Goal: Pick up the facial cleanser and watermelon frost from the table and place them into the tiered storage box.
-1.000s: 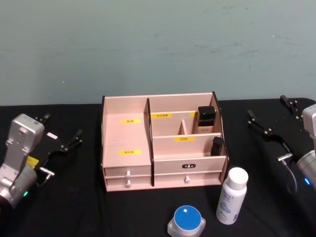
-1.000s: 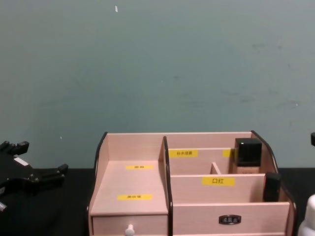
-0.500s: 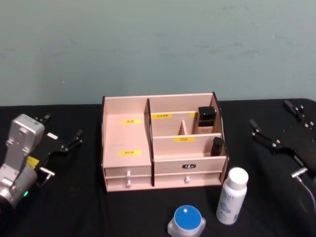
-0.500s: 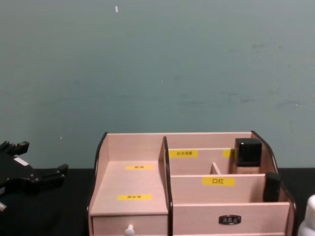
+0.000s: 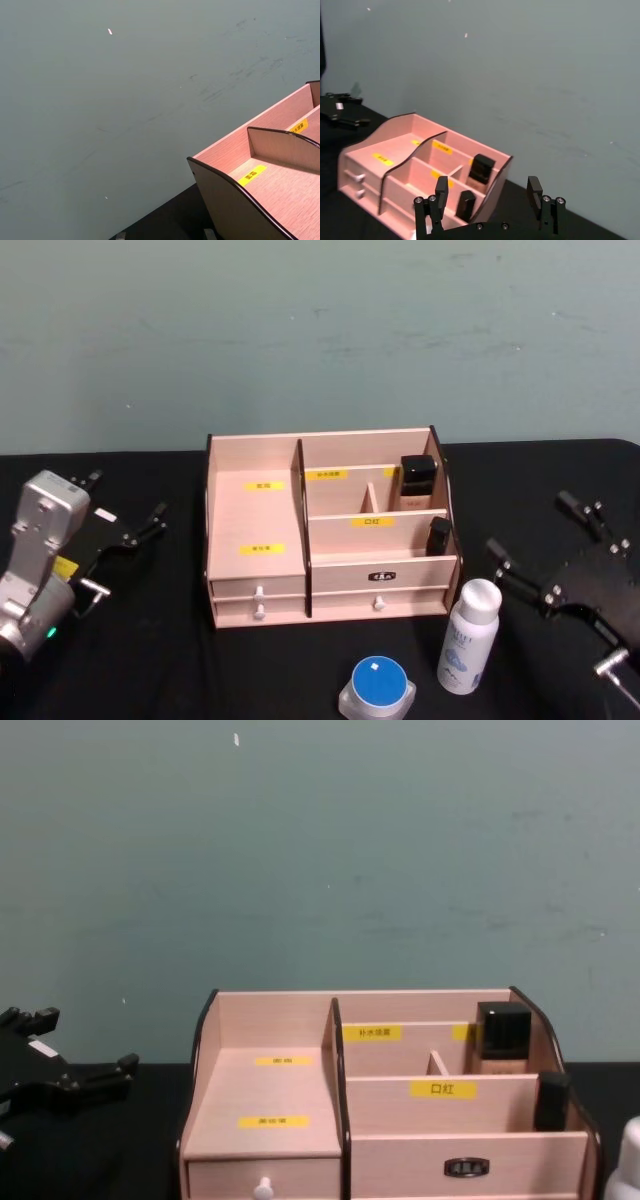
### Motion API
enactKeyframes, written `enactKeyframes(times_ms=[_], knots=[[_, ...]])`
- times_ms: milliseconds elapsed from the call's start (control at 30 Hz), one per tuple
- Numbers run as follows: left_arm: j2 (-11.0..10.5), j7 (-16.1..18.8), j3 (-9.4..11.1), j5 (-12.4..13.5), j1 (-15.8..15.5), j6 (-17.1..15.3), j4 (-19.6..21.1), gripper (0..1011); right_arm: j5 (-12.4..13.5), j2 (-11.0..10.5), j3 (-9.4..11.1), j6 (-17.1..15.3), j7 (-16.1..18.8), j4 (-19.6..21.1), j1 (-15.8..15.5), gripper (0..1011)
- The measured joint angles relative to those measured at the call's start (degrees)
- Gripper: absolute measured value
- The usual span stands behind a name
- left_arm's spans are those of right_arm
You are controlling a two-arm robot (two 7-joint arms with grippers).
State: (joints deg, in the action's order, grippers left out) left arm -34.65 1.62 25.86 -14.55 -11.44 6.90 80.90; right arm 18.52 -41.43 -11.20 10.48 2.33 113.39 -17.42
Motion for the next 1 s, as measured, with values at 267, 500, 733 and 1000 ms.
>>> enactKeyframes(times_ms=[267,500,733,1000], knots=[[0.0,0.0,0.0,0.0,0.0,0.0,0.0,1010,-0.2,0.0,0.5,0.4,1.3,1.7,-3.6,1004],[0.0,0.0,0.0,0.0,0.0,0.0,0.0,1010,-0.6,0.3,0.6,0.5,2.5,2.1,-5.6,1004],[0.0,0.0,0.0,0.0,0.0,0.0,0.0,1010,0.0,1.1,0.9,0.1,3.8,1.5,-6.5,1004],[0.0,0.0,0.0,0.0,0.0,0.0,0.0,1010,0.8,2.1,1.1,-0.7,5.3,0.0,-6.9,1004]])
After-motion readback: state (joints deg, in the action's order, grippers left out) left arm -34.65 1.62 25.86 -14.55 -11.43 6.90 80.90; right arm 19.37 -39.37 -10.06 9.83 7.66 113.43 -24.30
